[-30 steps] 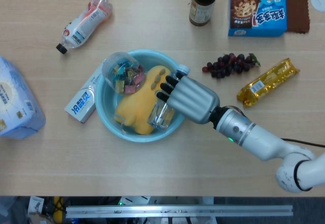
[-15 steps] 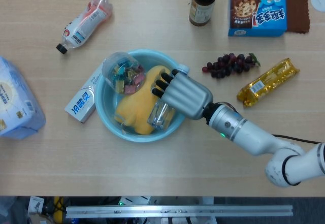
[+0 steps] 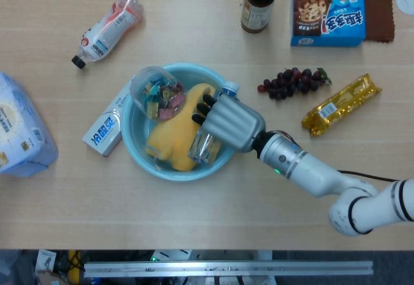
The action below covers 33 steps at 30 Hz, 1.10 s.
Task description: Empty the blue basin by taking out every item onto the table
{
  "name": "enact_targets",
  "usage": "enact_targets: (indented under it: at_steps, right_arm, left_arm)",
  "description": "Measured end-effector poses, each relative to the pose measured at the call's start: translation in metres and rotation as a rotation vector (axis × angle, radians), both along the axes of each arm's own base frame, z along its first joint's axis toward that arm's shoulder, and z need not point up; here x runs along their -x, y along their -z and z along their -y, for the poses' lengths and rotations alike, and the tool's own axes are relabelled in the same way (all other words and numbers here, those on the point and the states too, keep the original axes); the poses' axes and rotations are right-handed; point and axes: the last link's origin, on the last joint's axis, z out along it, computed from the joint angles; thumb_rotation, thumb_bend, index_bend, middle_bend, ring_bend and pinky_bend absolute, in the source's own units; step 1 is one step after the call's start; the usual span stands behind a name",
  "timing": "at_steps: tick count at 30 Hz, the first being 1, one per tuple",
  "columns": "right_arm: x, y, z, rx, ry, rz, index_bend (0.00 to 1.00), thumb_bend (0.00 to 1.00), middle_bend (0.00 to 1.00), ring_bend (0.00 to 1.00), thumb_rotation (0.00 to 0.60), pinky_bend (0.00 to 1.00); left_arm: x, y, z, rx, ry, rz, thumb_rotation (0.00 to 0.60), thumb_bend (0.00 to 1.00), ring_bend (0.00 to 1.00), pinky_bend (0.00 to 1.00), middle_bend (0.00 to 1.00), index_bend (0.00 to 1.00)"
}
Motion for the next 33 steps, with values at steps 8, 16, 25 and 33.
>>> enact_targets:
  at_steps: [8,16,25,33]
  right_arm:
    - [-0.002,0.002,0.004,0.029,-0.023,0.019,0.53,0.27,0.51,0.48,0.6,0.6]
    - [-0.007,-0.006,0.004,0.041,-0.041,0.069,0.61,0.32,0.57,0.57,0.6,0.7]
    - [-0.005,-0.045,0.002,0.077,-0.047,0.136,0.62,0.33,0.58,0.58,0.6,0.71]
    - [0.033,-0.103,0.015,0.191,0.016,0.139,0.62,0.33,0.58,0.58,0.6,0.71]
  left_arm:
    - [0.001,-0.001,0.001,0.001,0.001,0.006,0.6,0.17,0.02,0.13,0.06,0.06]
    - [0.0,-0.002,0.001,-0.004,0.002,0.005,0.6,0.17,0.02,0.13,0.06,0.06]
    - [-0.001,-0.004,0.002,-0.009,0.004,0.002,0.6,0.17,0.02,0.13,0.06,0.06]
    - [-0.004,-0.003,0.002,-0.004,0.013,0.003,0.6,0.17,0.02,0.13,0.06,0.06]
